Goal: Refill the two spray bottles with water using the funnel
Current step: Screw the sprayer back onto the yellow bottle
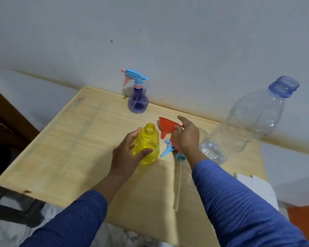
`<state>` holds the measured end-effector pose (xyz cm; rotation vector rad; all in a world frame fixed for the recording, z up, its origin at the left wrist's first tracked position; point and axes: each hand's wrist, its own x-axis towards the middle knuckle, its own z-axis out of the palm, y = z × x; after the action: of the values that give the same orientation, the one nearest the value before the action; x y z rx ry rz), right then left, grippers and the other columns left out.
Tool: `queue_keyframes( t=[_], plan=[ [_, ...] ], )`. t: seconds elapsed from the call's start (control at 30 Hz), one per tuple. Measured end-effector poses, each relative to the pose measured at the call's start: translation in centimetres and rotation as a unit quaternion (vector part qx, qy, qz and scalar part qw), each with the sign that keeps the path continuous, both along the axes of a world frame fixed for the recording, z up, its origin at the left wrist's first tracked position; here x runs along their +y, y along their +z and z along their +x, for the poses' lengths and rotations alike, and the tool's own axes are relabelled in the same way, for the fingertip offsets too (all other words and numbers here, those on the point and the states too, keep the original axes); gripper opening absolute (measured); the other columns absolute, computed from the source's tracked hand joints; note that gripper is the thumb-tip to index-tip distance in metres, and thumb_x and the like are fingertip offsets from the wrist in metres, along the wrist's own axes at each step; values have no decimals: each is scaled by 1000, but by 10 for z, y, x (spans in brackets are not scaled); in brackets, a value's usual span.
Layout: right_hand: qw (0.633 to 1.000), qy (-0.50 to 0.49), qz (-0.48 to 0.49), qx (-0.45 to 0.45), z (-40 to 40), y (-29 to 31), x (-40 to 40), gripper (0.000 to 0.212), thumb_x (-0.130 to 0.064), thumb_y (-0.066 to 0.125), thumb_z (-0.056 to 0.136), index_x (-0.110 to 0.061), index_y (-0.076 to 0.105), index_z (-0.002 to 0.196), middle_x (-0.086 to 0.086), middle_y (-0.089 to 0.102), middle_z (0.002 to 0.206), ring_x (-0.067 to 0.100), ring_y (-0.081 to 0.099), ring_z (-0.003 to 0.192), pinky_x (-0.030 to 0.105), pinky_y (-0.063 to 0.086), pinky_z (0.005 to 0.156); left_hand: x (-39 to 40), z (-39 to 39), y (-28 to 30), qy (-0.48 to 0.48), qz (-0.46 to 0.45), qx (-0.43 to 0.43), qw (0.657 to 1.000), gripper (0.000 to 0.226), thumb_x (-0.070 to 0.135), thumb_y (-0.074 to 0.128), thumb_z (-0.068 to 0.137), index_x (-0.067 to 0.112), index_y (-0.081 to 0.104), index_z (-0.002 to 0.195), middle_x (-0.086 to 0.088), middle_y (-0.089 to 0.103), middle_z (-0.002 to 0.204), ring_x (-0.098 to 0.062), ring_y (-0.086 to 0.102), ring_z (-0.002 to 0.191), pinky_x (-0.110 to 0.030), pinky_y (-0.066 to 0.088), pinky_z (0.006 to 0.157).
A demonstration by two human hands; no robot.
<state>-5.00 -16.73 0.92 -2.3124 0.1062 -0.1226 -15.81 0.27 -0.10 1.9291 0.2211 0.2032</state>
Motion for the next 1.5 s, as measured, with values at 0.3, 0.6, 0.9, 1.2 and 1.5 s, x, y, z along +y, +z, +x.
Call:
queue_keyframes(
  t=[0.3, 0.6, 0.9, 1.2, 1.5],
  plan=[
    [998, -45, -32, -20, -69, -20, 19, 48, -11, 49, 94, -10, 37, 140, 13, 45, 132, 27, 44, 122, 34, 39, 95, 0, -1, 4, 5, 27, 4, 1000, 71, 39, 77, 71, 31, 46, 135, 3, 57, 131, -18, 57, 114, -24, 45, 85],
    [986, -150, -56, 47, -84, -43, 20, 21, -16, 50, 92, -6, 55, 111, 13, 51, 116, 28, 49, 107, 29, 38, 78, 1, 0, 1, 2, 14, -7, 1000, 68, 32, 78, 72, 31, 48, 133, 4, 58, 130, -19, 58, 113, -21, 41, 82],
    [973, -198, 120, 11, -93, -21, 22, 33, -15, 62, 87, -10, 59, 120, 7, 66, 107, 18, 61, 94, 21, 45, 81, 4, 0, -3, -8, -13, -42, 999, 67, 26, 81, 70, 26, 52, 131, 17, 56, 117, -3, 55, 104, -12, 42, 86],
    [940, -236, 234, -80, -85, 74, 22, 28, -15, 69, 82, -15, 64, 110, -3, 66, 101, 6, 59, 80, 11, 44, 71, 3, 0, 0, -21, -78, -10, 997, 66, 23, 81, 71, 33, 51, 129, 20, 55, 116, -3, 55, 105, -12, 39, 87],
    [860, -145, 450, -192, -55, 188, 50, 43, 0, 72, 77, -9, 59, 118, 4, 65, 100, -7, 62, 68, 15, 51, 76, 5, 0, 1, -26, -84, -3, 996, 66, 24, 82, 70, 36, 51, 127, 18, 56, 115, -5, 54, 106, -20, 40, 91]
  ],
)
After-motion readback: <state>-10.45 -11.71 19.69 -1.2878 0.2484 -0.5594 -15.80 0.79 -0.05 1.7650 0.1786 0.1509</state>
